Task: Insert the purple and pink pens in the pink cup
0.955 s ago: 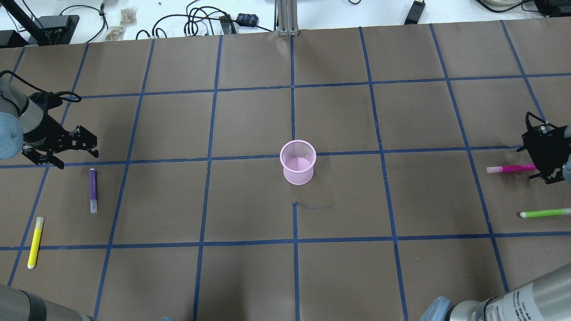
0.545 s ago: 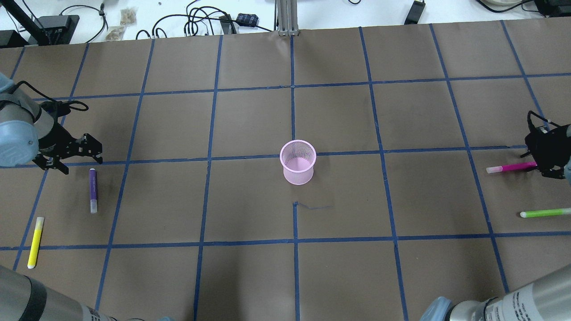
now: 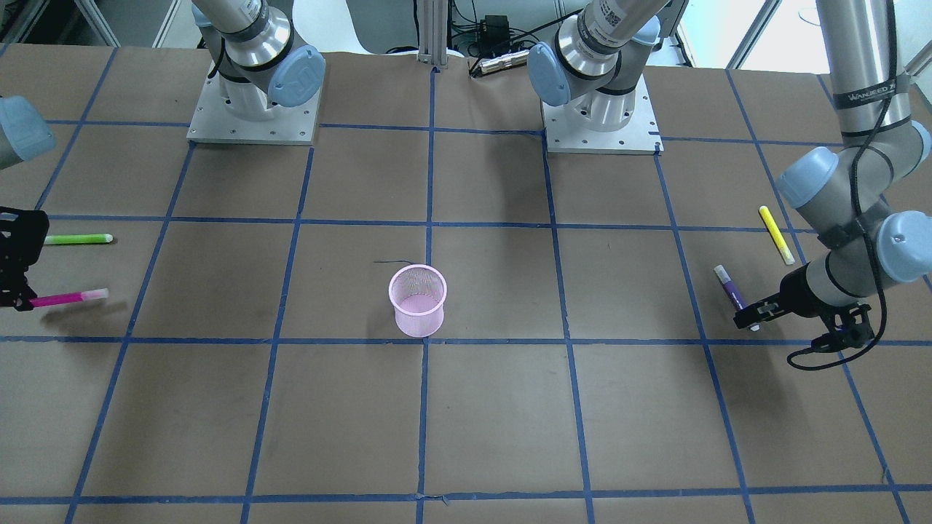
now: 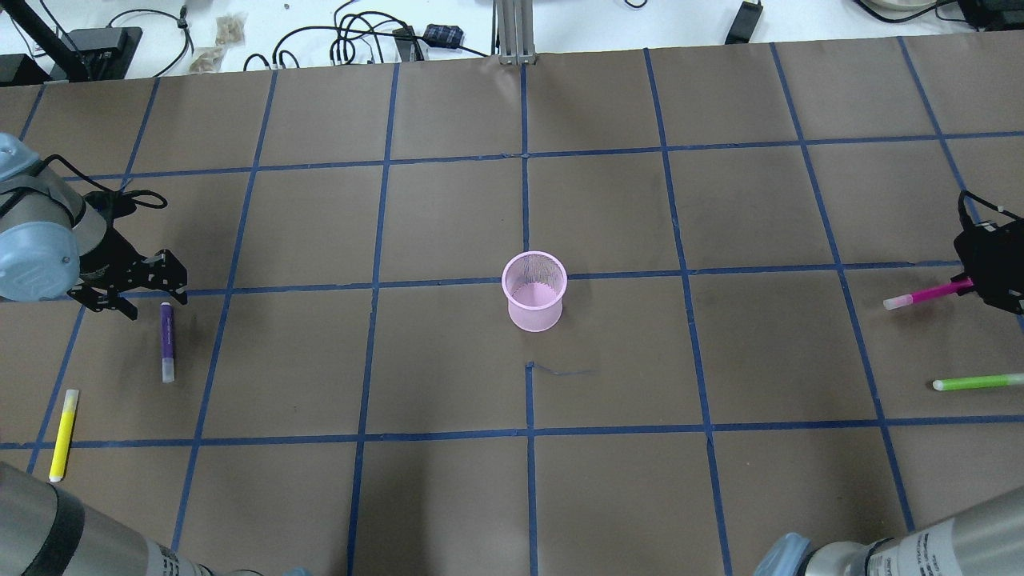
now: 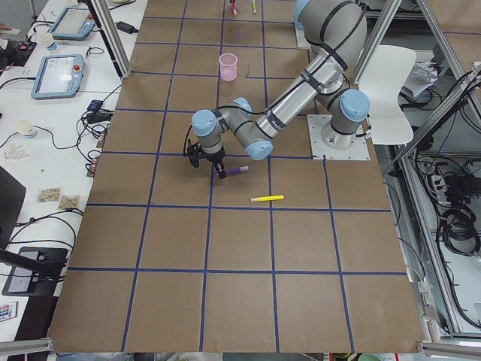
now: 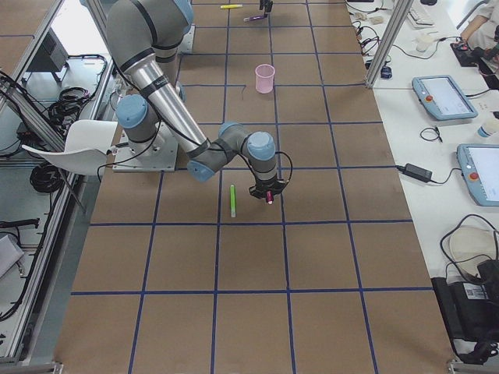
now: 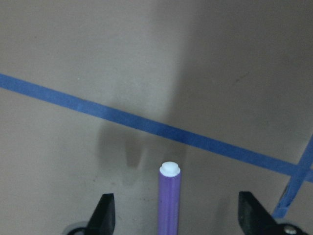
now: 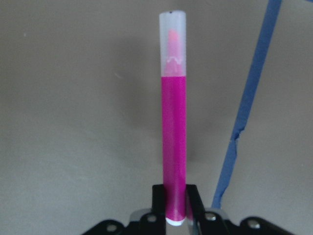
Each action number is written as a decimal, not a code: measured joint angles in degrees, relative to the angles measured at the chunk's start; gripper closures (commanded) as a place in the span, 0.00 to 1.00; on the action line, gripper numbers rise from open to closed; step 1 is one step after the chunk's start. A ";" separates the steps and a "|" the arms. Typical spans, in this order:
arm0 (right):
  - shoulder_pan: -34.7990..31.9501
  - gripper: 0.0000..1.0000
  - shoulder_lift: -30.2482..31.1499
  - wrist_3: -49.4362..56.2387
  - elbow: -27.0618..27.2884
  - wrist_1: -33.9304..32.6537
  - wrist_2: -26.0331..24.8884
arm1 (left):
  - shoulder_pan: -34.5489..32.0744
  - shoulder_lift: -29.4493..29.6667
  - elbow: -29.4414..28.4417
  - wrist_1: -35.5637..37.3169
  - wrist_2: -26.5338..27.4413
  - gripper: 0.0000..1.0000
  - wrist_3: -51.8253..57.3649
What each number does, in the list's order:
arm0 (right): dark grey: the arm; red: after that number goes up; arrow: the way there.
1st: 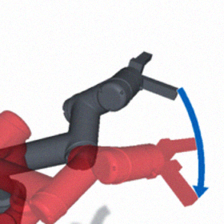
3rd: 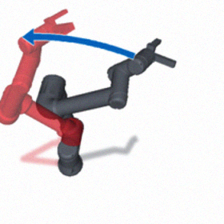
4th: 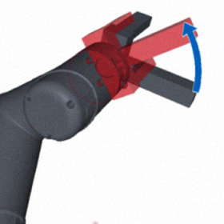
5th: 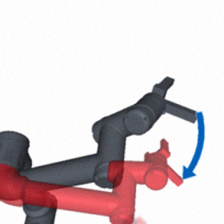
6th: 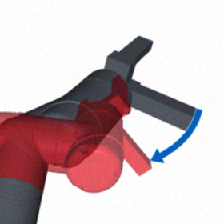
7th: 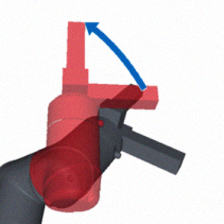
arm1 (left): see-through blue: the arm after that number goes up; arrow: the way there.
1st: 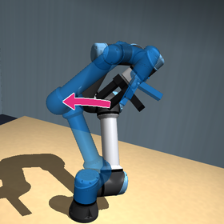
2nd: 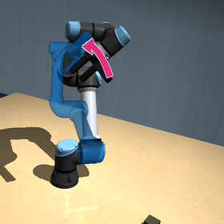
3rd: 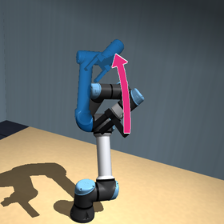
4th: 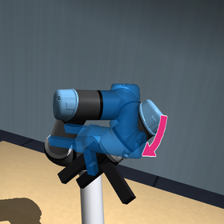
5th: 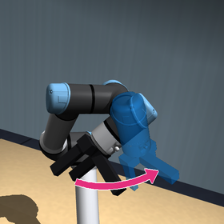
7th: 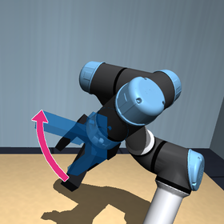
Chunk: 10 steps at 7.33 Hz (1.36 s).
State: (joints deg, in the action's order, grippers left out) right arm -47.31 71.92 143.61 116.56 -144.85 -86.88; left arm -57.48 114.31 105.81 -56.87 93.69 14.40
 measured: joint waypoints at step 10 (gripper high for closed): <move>-27.05 1.00 10.04 -40.98 -24.69 42.25 -6.80 | 0.00 1.76 -0.54 0.00 0.02 1.00 -0.56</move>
State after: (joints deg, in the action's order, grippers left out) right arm -74.35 81.96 102.63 91.87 -102.60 -93.68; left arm -57.48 116.07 105.27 -56.87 93.71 13.83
